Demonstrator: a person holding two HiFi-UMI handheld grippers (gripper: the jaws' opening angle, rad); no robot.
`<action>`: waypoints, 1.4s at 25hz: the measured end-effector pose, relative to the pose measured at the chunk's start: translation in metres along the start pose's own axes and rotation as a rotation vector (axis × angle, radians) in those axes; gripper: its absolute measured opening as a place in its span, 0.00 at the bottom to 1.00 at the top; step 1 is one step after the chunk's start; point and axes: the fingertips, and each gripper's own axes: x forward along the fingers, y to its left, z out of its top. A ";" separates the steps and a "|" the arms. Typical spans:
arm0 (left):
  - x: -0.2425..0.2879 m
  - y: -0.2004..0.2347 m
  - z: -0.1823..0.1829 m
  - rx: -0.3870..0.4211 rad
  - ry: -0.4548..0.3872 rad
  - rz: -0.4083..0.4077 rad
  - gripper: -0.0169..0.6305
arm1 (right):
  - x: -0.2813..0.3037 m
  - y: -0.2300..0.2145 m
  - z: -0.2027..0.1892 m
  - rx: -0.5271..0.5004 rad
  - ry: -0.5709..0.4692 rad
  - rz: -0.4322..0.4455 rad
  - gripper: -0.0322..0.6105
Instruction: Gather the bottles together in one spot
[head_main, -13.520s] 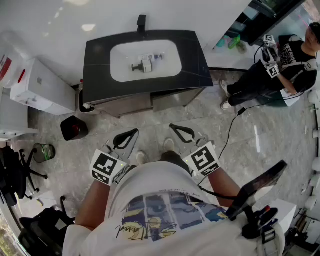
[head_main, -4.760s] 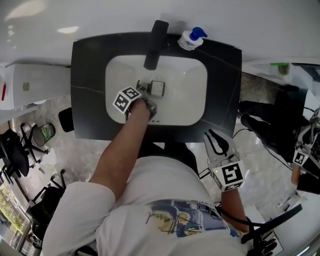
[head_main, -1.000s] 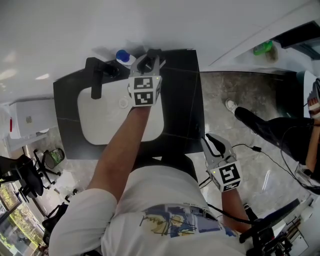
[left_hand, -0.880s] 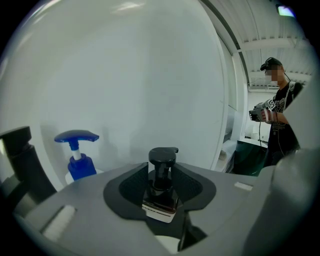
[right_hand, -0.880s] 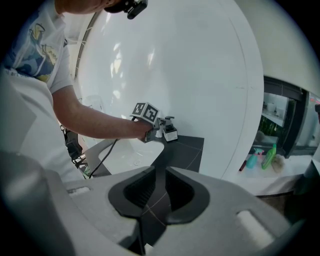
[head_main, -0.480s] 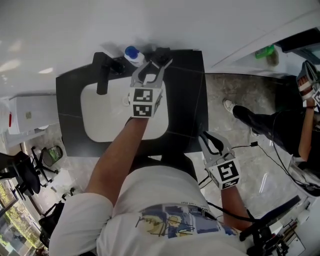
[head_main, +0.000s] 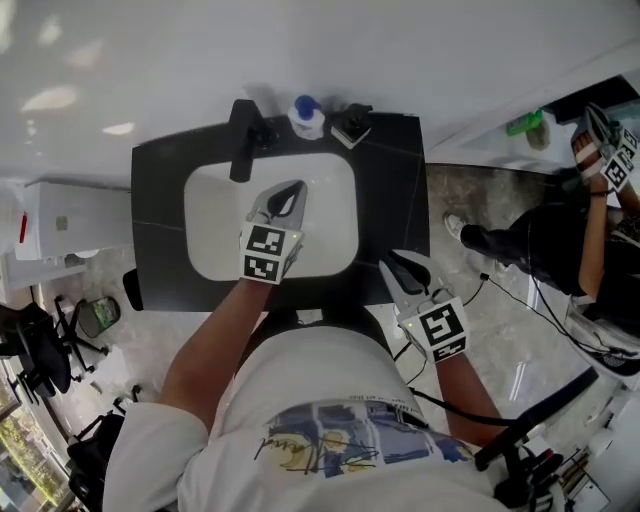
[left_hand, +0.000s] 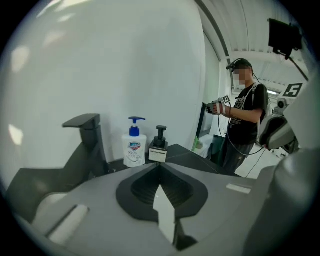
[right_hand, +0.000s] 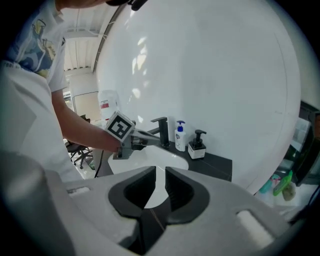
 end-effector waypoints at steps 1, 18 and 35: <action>-0.015 0.003 -0.003 -0.008 0.005 -0.012 0.03 | 0.004 0.008 0.006 -0.012 -0.003 0.006 0.14; -0.213 0.029 -0.029 0.008 0.042 -0.254 0.03 | 0.040 0.120 0.056 -0.114 -0.012 -0.065 0.05; -0.293 0.027 -0.027 0.079 -0.009 -0.378 0.03 | 0.047 0.204 0.078 -0.147 -0.033 -0.099 0.05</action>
